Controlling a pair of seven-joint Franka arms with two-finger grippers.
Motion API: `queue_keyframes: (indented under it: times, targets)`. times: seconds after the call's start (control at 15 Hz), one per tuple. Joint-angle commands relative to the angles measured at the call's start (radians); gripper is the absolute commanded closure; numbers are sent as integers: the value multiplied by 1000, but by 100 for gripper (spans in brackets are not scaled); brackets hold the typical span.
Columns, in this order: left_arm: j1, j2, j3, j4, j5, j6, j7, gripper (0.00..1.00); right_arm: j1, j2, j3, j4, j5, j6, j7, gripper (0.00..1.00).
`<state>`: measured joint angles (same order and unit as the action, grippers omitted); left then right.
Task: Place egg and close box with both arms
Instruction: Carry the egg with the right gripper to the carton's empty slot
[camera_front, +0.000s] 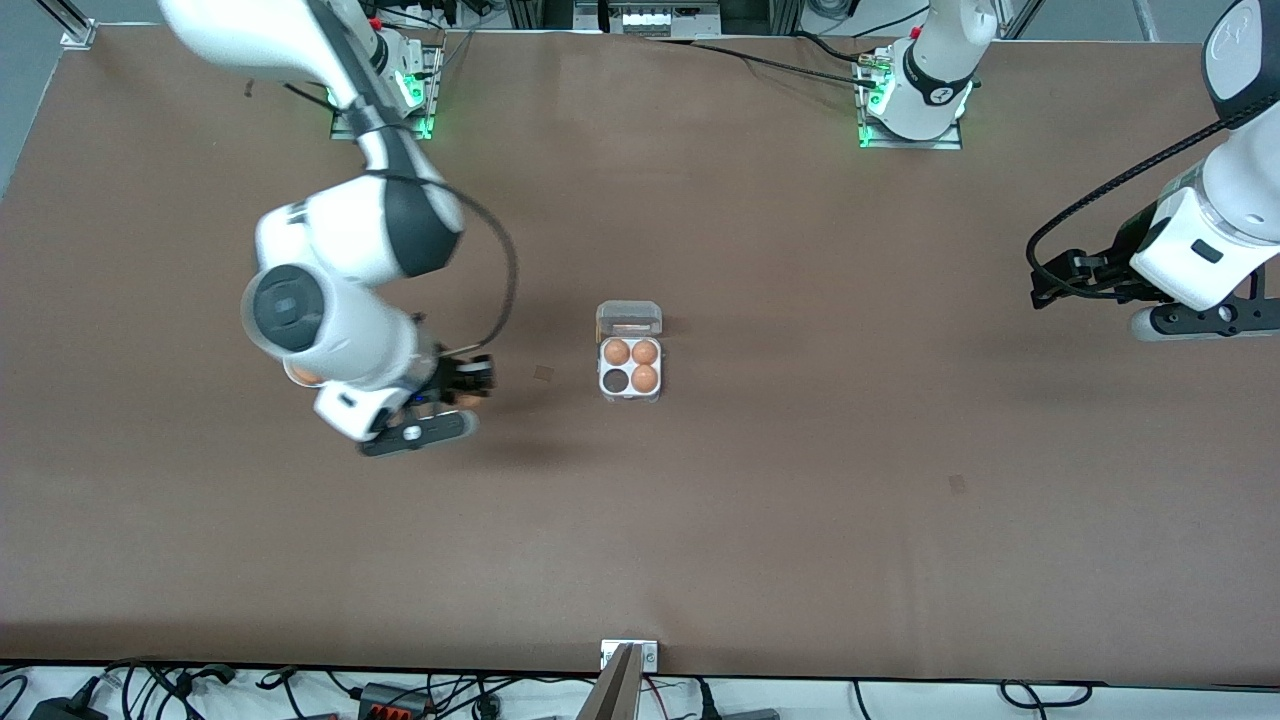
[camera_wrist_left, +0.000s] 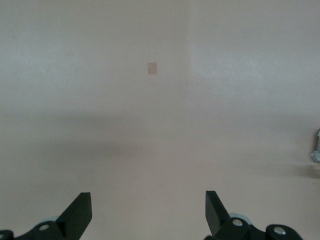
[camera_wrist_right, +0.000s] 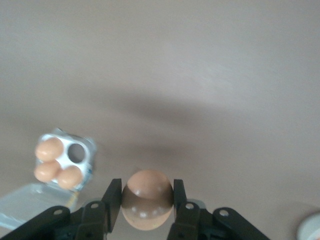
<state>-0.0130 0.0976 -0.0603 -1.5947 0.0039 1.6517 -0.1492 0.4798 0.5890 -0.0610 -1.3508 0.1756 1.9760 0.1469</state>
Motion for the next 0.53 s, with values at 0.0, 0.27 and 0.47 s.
queue_keyframes:
  times: [0.0,0.27,0.47]
  targets:
    - [2,-13,-7,7,-12,-18,20,0,72,34,-10,10,-13,87,87,100]
    - [5,-13,-6,9,-13,-23,20,0,163,87,-11,-14,-16,168,195,100]
    - [1,-12,-7,22,-12,-20,20,0,194,124,-13,-16,-16,220,221,100]
